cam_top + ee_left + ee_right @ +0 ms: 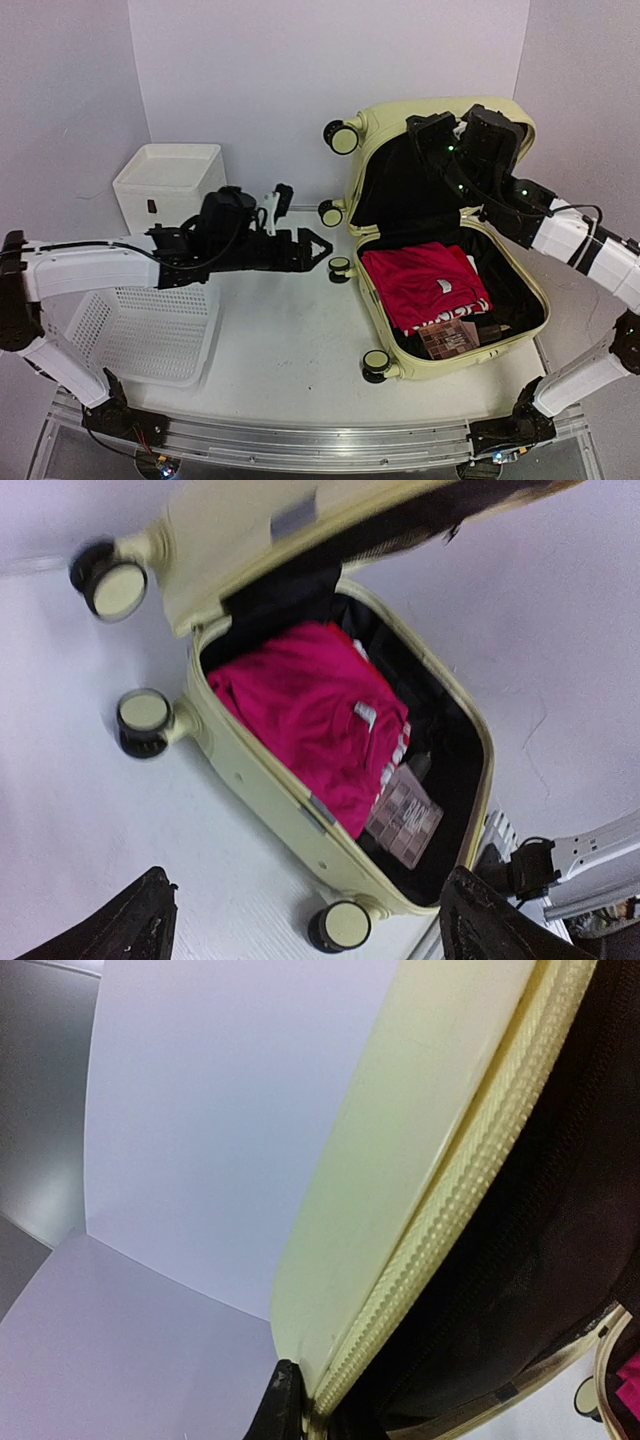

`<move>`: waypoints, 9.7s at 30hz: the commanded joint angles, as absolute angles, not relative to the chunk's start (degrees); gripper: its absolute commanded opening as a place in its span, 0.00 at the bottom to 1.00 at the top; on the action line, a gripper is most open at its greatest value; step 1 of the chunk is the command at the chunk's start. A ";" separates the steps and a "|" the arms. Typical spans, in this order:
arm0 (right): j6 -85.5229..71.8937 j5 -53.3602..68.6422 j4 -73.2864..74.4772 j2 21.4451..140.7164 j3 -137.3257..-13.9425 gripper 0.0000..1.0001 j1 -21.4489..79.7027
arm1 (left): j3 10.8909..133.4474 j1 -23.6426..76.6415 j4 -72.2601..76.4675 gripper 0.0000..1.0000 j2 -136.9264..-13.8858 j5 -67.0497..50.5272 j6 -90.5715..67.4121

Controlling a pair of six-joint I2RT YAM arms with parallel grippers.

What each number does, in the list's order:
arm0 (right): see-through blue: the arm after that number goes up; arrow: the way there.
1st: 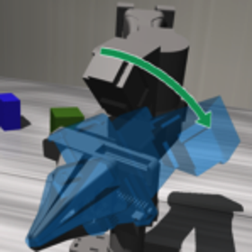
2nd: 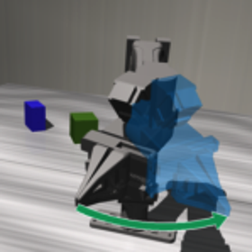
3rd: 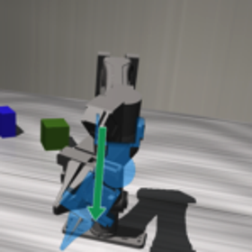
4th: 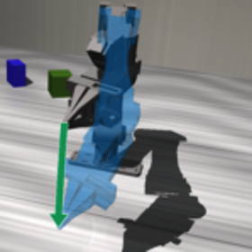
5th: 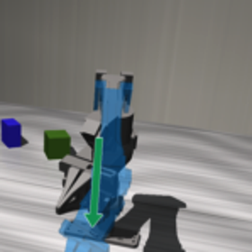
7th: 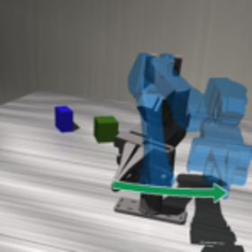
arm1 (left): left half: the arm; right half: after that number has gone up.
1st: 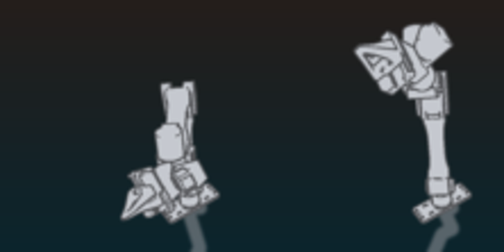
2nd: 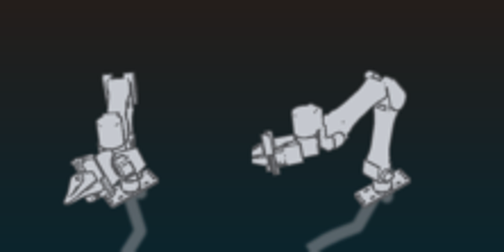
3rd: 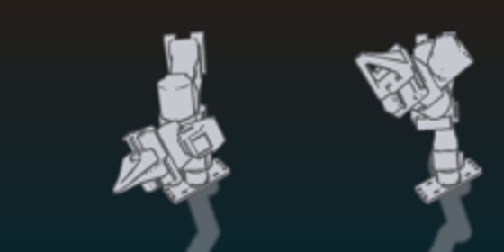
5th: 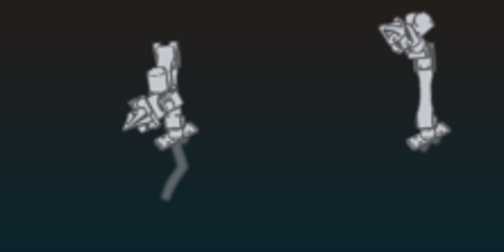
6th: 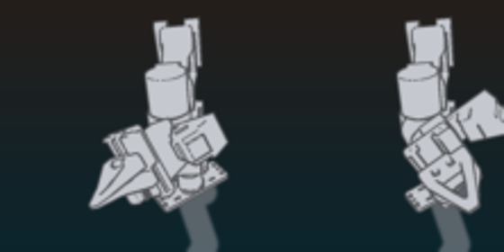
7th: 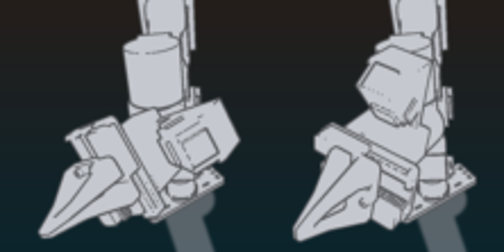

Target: Open, take out, and arrange the luggage

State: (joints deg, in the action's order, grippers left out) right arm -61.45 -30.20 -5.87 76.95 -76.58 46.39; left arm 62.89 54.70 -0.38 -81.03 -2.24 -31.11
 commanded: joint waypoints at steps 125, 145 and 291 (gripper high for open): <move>-21.99 10.19 20.06 117.22 -128.09 0.78 14.68 | 114.92 56.44 -14.16 0.31 -139.64 14.79 -32.33; -12.78 -13.98 68.10 74.50 -78.43 0.98 14.55 | 110.47 56.43 -13.89 0.69 -133.01 4.82 -30.97; -13.93 14.47 59.51 65.33 -65.42 0.98 4.80 | 98.43 40.87 -23.05 0.95 -102.57 -30.52 -16.20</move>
State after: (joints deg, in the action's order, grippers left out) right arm -15.81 16.03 65.95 60.38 -61.21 2.33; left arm 108.55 41.17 -19.57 -116.62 -35.05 -23.59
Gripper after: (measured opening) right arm 0.983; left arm 0.942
